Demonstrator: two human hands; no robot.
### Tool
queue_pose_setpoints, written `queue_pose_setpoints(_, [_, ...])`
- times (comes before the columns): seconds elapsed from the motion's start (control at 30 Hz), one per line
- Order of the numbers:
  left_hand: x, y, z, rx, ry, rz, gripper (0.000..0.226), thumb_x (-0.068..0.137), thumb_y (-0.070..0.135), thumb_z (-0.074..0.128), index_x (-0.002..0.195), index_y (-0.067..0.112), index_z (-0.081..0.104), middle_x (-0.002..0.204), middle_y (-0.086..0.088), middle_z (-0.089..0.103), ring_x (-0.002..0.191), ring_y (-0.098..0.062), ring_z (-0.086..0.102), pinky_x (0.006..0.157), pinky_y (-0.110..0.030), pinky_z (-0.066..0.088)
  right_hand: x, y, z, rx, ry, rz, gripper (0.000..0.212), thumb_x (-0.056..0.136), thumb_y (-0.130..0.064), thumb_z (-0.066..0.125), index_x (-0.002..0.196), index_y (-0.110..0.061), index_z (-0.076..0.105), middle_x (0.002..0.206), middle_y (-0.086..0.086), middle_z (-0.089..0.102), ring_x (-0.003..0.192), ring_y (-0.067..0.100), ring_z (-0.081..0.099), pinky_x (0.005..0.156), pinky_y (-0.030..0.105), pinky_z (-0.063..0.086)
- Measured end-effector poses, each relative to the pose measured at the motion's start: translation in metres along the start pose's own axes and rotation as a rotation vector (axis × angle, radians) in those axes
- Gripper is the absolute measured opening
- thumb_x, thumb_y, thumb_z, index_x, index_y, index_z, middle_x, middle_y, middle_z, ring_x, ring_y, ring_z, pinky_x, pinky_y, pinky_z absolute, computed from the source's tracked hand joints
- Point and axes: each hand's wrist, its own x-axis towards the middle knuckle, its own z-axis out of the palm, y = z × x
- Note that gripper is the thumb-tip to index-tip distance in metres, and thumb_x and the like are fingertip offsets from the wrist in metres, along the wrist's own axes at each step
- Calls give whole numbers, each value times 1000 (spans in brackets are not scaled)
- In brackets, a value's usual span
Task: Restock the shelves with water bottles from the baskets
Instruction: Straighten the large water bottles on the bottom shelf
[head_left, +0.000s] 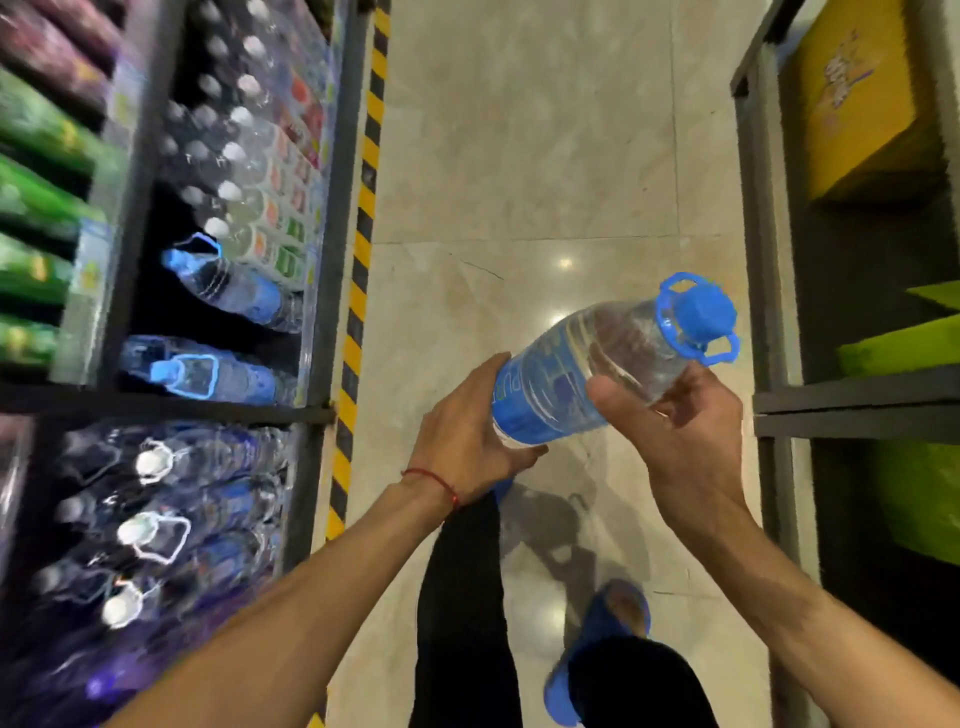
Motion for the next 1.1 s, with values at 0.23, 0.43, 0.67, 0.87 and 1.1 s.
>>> queue_pose_setpoints(0.23, [-125, 20, -32, -110, 118, -140, 74, 69, 39, 89, 133, 36, 52, 119, 15, 68, 104, -8, 64, 85, -20, 52, -77, -58, 11, -68, -232, 86, 53, 75, -27, 91, 119, -5, 72, 107, 1, 80, 97, 12, 76, 82, 21, 57])
queue_pose_setpoints(0.43, [-208, 22, -74, -185, 166, -268, 82, 68, 41, 89, 138, 42, 48, 122, 21, 66, 108, -4, 64, 86, -23, 53, -137, -108, 47, -135, -354, 106, 50, 75, -29, 83, 117, -6, 72, 108, 2, 80, 101, 15, 76, 85, 23, 57])
queue_pose_setpoints(0.67, [-253, 12, -117, -233, 231, -389, 96, 64, 52, 89, 146, 40, 41, 133, 20, 62, 115, -8, 63, 94, -34, 54, -165, -149, 107, -254, -455, 106, 49, 74, -30, 88, 114, -5, 73, 101, 6, 80, 94, 24, 76, 83, 30, 60])
queue_pose_setpoints(0.87, [-259, 4, -155, -263, 379, -385, 98, 62, 59, 83, 146, 23, 47, 135, 5, 64, 120, -17, 63, 100, -37, 54, -156, -181, 162, -323, -548, 101, 50, 76, -32, 92, 116, -10, 73, 108, 4, 79, 102, 26, 75, 94, 47, 60])
queue_pose_setpoints(1.1, [-225, 16, -215, -282, 467, -396, 100, 63, 37, 96, 148, 17, 47, 136, 0, 64, 119, -19, 62, 96, -30, 52, -112, -216, 213, -351, -611, 52, 50, 76, -32, 93, 117, -10, 73, 110, 2, 79, 104, 22, 75, 95, 48, 60])
